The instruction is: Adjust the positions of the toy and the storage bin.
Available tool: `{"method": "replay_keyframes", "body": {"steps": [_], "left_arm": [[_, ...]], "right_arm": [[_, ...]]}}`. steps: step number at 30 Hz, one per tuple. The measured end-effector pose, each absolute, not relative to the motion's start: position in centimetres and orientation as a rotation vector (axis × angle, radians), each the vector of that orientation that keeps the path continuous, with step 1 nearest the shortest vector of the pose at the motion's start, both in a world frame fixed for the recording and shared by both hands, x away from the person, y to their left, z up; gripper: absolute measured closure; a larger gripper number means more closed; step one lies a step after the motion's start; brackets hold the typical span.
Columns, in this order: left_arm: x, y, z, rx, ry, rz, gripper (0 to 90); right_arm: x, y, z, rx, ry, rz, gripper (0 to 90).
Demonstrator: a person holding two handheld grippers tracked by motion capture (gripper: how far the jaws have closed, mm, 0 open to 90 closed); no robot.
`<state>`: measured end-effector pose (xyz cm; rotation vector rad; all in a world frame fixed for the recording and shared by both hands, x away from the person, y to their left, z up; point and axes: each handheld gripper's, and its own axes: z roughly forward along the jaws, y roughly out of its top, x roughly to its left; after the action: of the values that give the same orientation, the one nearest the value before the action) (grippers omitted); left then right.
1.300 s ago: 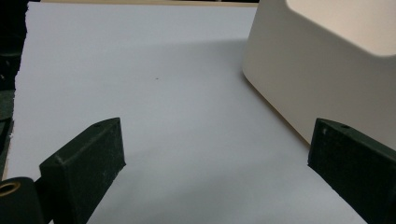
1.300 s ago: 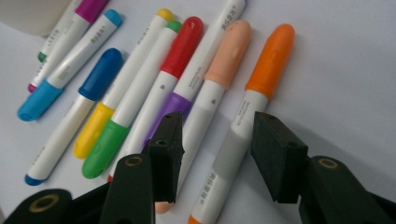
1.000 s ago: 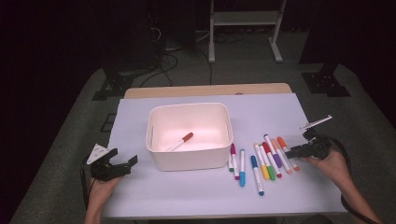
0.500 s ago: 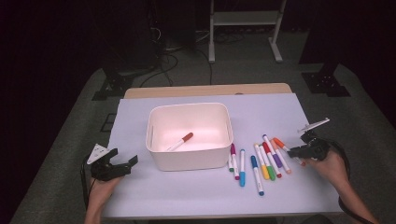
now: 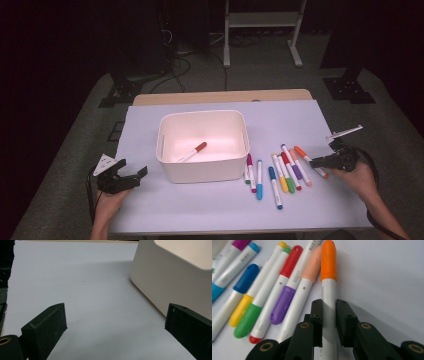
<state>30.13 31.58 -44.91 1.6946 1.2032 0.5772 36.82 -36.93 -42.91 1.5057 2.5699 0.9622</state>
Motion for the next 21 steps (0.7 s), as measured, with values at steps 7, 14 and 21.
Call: {"method": "replay_keyframes", "body": {"steps": [7, 14, 21], "left_arm": [[30.1, 31.6, -44.9, 1.693, 1.202, 0.579, 2.5], [30.1, 31.6, -44.9, 1.696, 1.202, 0.579, 2.5], [30.2, 31.6, -44.9, 1.695, 1.202, 0.577, 2.5]], "right_arm": [[36.3, -36.7, -40.7, 1.461, 2.607, 1.083, 75.6], [36.2, -35.6, -38.2, 1.385, 2.656, 1.177, 75.5], [36.4, -33.8, -35.7, 1.283, 2.716, 1.218, 75.6]]}}
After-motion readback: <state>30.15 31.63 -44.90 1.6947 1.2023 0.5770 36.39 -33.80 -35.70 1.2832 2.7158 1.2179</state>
